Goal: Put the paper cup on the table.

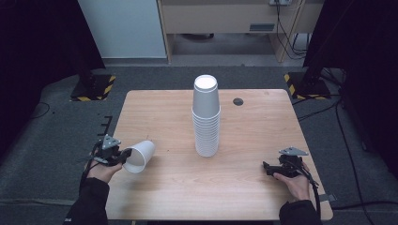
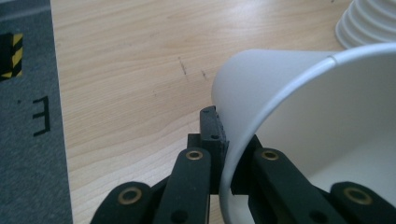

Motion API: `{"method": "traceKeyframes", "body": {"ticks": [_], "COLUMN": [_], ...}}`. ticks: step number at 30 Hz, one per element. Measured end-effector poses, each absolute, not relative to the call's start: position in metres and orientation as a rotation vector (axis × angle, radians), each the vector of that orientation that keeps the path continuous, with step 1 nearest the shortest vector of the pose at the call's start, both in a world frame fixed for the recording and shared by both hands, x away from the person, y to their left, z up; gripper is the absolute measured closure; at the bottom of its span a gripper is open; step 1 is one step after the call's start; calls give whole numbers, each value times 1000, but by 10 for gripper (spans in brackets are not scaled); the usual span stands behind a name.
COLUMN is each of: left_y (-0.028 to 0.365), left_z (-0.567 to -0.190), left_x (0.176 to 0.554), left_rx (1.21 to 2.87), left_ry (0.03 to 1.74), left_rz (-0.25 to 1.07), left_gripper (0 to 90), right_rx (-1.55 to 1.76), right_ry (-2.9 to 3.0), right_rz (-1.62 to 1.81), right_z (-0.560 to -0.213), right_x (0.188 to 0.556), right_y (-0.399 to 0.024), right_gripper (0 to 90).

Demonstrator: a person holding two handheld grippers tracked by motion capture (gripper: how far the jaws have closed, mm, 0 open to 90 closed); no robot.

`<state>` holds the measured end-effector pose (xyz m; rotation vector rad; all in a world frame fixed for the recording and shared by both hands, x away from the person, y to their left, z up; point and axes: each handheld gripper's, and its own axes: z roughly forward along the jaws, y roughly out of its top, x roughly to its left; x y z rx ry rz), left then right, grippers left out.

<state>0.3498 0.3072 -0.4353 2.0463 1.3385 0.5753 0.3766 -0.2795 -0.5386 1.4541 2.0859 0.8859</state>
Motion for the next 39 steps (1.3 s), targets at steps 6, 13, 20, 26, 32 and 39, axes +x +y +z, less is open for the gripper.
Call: {"method": "traceKeyframes", "body": {"ticks": [6, 13, 20, 26, 32, 39], "left_y": [303, 299, 298, 296, 291, 283], "left_z": [-431, -429, -427, -430, -426, -423], "left_x": [364, 373, 381, 387, 391, 398], "left_rx": [2155, 2217, 2308, 2363, 2402, 2415], "left_ry": [1408, 1473, 1524, 1575, 1633, 1672], "left_rz": [536, 469, 378, 263, 214, 215], "left_gripper": [873, 874, 873, 873, 872, 854], "right_rx": [1467, 1460, 1454, 1454, 1453, 1454], "right_ry": [2093, 2096, 2103, 2104, 2104, 2106], "right_rz": [887, 884, 881, 881, 882, 883], "right_z": [-539, -539, -539, -539, -539, -539], "right_x": [377, 377, 377, 377, 377, 377], "right_y": [-279, -279, -279, -279, -279, -279], "right_gripper": [50, 47, 45, 44, 43, 41]}}
